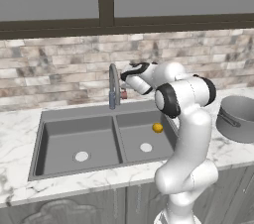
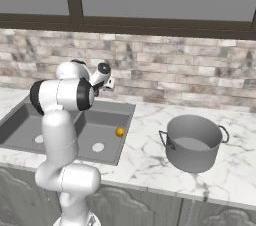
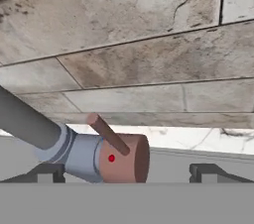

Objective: Dump the lemon from the pot into the sink. Then turn on the water and wash the lemon. Then turn off the water and put the lemon back in the pot.

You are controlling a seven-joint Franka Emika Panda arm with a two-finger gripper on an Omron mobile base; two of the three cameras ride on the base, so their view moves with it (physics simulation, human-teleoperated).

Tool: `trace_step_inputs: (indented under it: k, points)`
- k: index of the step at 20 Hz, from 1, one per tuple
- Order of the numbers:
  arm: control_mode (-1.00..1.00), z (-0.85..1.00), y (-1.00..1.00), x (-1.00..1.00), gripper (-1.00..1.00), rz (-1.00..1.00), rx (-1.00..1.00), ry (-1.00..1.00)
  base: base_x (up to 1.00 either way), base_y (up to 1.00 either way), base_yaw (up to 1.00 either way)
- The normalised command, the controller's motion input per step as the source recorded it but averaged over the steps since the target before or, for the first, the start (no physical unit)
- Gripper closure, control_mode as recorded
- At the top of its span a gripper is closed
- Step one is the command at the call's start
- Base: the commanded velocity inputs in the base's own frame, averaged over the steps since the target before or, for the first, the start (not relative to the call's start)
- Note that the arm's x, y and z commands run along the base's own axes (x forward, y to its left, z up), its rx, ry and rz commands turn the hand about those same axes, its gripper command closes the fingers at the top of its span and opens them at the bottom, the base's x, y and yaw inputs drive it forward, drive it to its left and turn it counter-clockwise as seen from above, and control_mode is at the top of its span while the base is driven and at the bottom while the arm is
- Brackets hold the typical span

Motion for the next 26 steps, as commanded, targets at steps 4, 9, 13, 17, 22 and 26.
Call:
trace_step_inputs:
  k: [4,9,13,17,22,26]
  points:
    - [-1.0,-0.27,0.08,0.35,-1.0,0.0,0.0,0.0,0.0,0.0,0.0]
    - [-1.0,-0.24,0.07,0.38,-1.0,0.0,0.0,0.0,0.0,0.0,0.0]
    - [-1.0,-0.24,0.05,0.42,-1.0,0.0,0.0,0.0,0.0,0.0,0.0]
    - [-1.0,-0.25,0.04,0.37,-1.0,0.0,0.0,0.0,0.0,0.0,0.0]
    - [-1.0,-0.3,0.06,0.27,-1.0,0.0,0.0,0.0,0.0,0.0,0.0]
    - [-1.0,-0.32,0.13,0.22,1.0,0.0,0.0,0.0,0.0,0.0,0.0]
